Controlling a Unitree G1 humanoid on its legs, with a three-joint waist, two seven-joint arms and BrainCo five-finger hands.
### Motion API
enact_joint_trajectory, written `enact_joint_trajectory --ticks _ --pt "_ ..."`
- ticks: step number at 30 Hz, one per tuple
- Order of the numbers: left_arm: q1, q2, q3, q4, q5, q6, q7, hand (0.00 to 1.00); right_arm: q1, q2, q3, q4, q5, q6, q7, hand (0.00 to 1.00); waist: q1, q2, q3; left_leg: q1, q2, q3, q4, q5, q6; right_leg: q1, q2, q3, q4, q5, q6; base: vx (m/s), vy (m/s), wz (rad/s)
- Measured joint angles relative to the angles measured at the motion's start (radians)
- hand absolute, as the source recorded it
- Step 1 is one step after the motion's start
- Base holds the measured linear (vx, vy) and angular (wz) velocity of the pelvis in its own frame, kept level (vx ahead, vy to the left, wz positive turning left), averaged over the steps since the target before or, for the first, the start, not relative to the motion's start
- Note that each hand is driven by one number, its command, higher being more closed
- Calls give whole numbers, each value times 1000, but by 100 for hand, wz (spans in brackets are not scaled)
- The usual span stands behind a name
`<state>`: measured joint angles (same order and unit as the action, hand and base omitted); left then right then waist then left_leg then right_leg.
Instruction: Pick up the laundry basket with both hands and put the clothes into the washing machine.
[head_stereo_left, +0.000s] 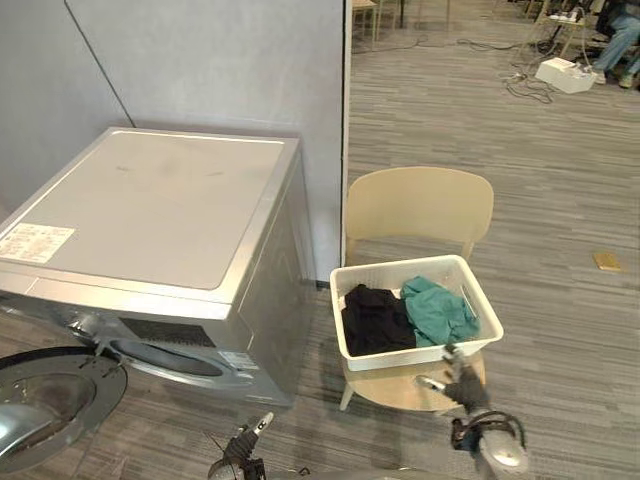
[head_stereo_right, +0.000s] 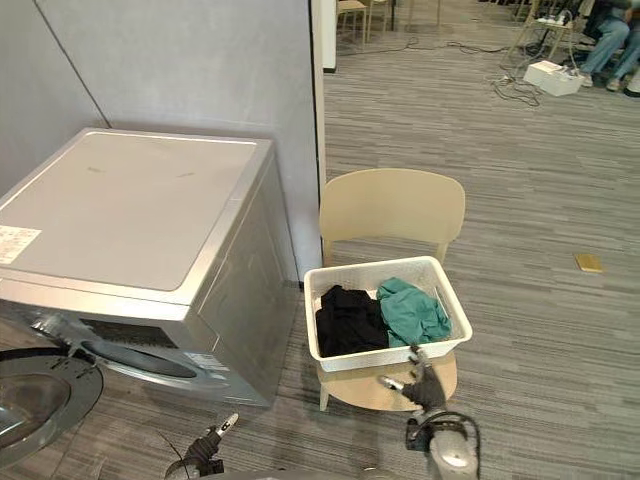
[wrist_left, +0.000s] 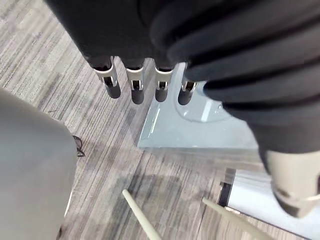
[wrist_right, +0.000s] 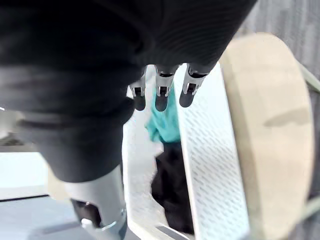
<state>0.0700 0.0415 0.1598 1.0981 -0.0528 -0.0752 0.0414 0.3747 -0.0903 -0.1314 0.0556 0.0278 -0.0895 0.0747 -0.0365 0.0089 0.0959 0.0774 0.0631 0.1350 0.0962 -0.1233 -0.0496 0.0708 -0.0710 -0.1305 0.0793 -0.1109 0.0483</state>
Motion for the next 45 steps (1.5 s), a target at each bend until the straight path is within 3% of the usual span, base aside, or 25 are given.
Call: enact_joint_trajectory --ticks 6,11,14,17,21,25,32,36,39,45 --pt "-8 23 -13 14 60 0 -21 0 0 -17 -7 -219 11 -35 39 0 -5 -21 -5 -24 18 56 -27 16 -5 -44 28 68 -53 62 -7 -15 -11 -39" --pt "-21 35 -61 12 96 0 -21 0 -123 -76 53 -225 9 -61 27 0 -1 -22 -5 -71 17 45 -27 16 -4 -79 30 72 -84 98 -2 -67 11 -4" --pt "-46 46 -121 9 97 0 -19 0 -296 -156 103 -91 -2 -62 3 0 3 -31 13 -112 4 2 -28 39 7 -101 19 43 -87 112 -1 -85 12 30" --pt "-96 49 -162 -16 94 -1 -16 0 -536 -243 143 113 -16 -56 -29 0 30 -31 81 -167 -6 -30 -25 70 16 -141 9 17 -81 133 -1 -150 14 40" --pt "-157 43 -197 -56 80 -3 -4 0 -865 -343 162 394 -24 -24 -81 0 61 1 212 -242 -23 -103 -27 122 24 -186 -5 -48 -75 158 -4 -159 17 47" --pt "-172 45 -188 -79 14 -10 26 0 -1089 -374 170 590 -6 -1 -107 0 106 27 274 -302 -27 -113 -28 148 28 -249 -9 -57 -61 174 -9 -108 19 13" --pt "-192 35 -146 -118 2 -21 31 0 -1274 -409 157 805 2 30 -136 0 109 42 351 -370 -36 -106 -29 165 40 -328 -25 -49 -44 187 -3 -36 31 -2" --pt "-213 8 -118 -119 -21 -21 53 0 -1294 -390 141 826 12 30 -139 0 112 42 359 -422 -33 -105 -21 165 40 -382 -28 -52 -26 187 -3 8 -2 2" --pt "-252 -15 -118 -132 -115 -23 67 0 -1296 -383 137 841 47 31 -142 0 121 43 360 -486 -27 -110 18 164 39 -429 -32 -63 -6 186 -3 5 -3 11" --pt "-289 -80 -167 -301 -179 -61 114 0 -1390 -381 143 872 51 37 -168 0 138 48 385 -649 -10 -135 156 119 38 -536 -29 -113 75 160 -20 -80 14 17"
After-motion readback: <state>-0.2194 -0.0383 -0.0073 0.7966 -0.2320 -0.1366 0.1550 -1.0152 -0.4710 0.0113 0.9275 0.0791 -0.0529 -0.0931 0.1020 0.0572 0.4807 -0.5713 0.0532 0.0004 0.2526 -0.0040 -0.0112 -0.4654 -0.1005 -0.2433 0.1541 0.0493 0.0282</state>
